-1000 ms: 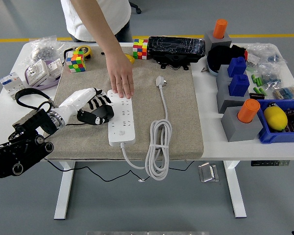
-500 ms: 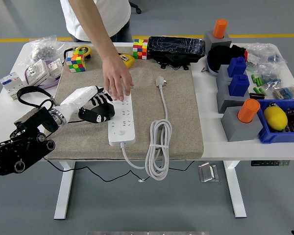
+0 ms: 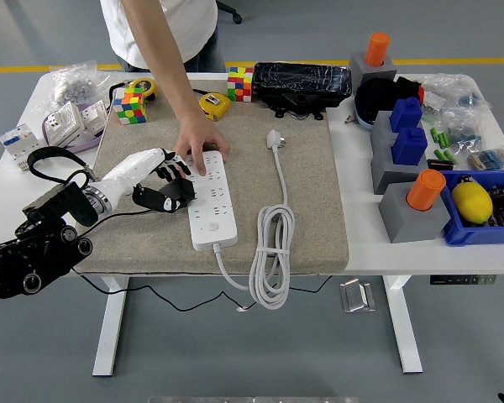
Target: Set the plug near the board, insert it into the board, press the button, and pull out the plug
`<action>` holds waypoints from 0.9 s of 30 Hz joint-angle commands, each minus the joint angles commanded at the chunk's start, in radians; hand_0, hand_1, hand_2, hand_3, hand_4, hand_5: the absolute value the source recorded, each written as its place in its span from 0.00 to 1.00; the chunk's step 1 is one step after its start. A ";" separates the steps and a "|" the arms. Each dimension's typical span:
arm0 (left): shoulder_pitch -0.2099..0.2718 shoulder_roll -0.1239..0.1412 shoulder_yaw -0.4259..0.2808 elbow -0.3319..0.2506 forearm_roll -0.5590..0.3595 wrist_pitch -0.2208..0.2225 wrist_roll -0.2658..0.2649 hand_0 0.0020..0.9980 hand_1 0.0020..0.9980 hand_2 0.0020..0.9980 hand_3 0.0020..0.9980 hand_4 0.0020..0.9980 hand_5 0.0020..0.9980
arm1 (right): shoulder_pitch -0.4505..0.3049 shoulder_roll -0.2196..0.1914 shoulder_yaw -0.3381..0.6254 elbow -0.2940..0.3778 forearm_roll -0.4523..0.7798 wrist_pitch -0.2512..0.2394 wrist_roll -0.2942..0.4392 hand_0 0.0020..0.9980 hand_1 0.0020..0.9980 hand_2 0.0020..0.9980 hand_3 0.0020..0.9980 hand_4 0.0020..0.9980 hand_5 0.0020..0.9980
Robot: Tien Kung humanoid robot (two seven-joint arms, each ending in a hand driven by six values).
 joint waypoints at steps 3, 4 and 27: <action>-0.001 0.000 -0.003 0.002 -0.004 -0.002 -0.003 0.58 0.57 0.59 0.60 0.70 0.00 | 0.000 0.000 0.002 0.002 -0.001 0.000 0.000 0.59 0.67 0.64 0.57 0.98 0.58; -0.001 0.001 -0.004 0.003 -0.006 -0.003 -0.003 0.65 0.67 0.64 0.64 0.88 0.00 | 0.000 0.001 0.002 0.001 -0.001 0.000 0.000 0.59 0.67 0.64 0.57 0.98 0.58; 0.084 0.027 -0.154 -0.119 -0.075 0.058 -0.052 0.71 0.78 0.79 0.81 1.00 0.39 | -0.005 0.002 0.001 0.001 -0.003 0.000 -0.001 0.59 0.67 0.64 0.57 0.98 0.59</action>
